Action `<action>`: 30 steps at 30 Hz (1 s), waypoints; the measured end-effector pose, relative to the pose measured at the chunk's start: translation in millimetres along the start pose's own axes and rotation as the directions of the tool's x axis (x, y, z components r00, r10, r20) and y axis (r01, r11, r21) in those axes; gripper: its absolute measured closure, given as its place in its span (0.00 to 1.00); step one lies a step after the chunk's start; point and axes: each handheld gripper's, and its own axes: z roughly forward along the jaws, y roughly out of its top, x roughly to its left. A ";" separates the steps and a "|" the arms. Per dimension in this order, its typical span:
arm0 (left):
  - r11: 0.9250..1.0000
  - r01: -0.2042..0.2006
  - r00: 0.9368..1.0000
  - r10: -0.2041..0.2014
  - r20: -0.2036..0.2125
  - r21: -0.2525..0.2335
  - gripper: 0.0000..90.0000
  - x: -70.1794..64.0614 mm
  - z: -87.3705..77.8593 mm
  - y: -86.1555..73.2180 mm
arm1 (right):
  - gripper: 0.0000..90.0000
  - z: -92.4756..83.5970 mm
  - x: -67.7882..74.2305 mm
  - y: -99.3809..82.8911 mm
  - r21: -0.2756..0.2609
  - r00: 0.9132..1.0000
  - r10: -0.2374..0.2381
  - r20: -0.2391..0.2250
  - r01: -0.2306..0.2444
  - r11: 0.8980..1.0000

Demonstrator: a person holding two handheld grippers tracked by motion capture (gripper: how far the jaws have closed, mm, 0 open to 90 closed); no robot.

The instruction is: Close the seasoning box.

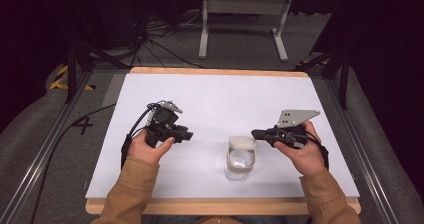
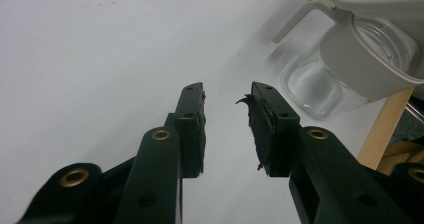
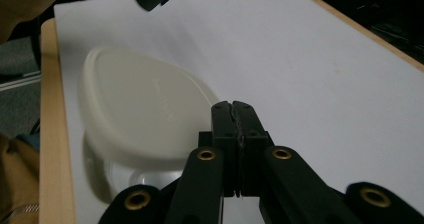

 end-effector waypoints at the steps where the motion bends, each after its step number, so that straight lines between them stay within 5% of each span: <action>1: 1.000 0.000 1.000 0.000 0.001 -0.001 0.75 0.1 0.0 0.0 | 1.00 0.9 2.2 0.4 0.018 1.000 -0.016 -0.013 0.016 1.000; 6: 1.000 -0.002 1.000 0.002 0.005 0.000 0.74 0.2 -1.0 0.6 | 1.00 6.1 8.4 1.8 0.069 0.998 -0.039 -0.051 0.043 0.997; 13: 1.000 0.004 1.000 -0.005 -0.002 -0.012 0.71 1.2 -2.1 0.3 | 0.96 3.9 9.1 3.2 0.035 0.998 -0.017 -0.059 0.019 0.999; 18: 0.999 0.021 1.000 -0.021 -0.016 -0.035 0.64 3.7 -5.1 -0.5 | 0.83 -4.6 5.4 2.3 -0.060 0.992 0.109 -0.067 -0.113 0.992; 30: 0.996 0.064 0.995 -0.069 -0.072 -0.070 0.52 12.7 -12.6 -5.6 | 0.72 -40.0 -18.4 -11.3 -0.107 0.966 0.235 0.104 -0.224 0.969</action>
